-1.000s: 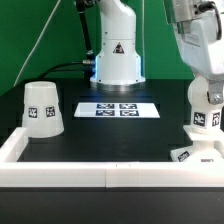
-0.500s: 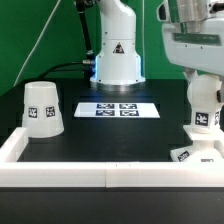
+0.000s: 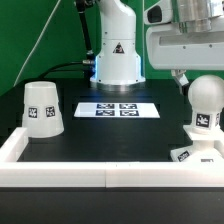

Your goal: Assemble lamp

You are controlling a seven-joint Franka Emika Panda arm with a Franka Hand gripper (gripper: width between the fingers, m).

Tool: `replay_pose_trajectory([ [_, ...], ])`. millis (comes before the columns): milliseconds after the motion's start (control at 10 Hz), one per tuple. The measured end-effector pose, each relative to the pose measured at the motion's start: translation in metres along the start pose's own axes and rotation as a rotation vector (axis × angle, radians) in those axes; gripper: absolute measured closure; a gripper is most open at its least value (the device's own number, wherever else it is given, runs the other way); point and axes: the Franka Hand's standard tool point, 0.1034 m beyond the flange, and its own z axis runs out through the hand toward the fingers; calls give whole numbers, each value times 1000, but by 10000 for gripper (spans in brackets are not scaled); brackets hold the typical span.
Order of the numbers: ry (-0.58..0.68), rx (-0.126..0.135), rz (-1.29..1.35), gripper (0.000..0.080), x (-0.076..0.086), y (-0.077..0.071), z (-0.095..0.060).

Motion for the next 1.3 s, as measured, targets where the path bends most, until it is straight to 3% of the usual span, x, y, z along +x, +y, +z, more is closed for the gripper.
replay_pose_trajectory([
  [100, 16, -24, -186, 100, 1, 0, -1],
  [300, 22, -40, -367, 100, 1, -1, -1],
  [400, 25, -65, -510, 100, -1, -3, -2],
  [900, 20, -77, -871, 100, 4, -1, -2],
  [1300, 31, -151, -1435, 100, 8, -6, -6],
])
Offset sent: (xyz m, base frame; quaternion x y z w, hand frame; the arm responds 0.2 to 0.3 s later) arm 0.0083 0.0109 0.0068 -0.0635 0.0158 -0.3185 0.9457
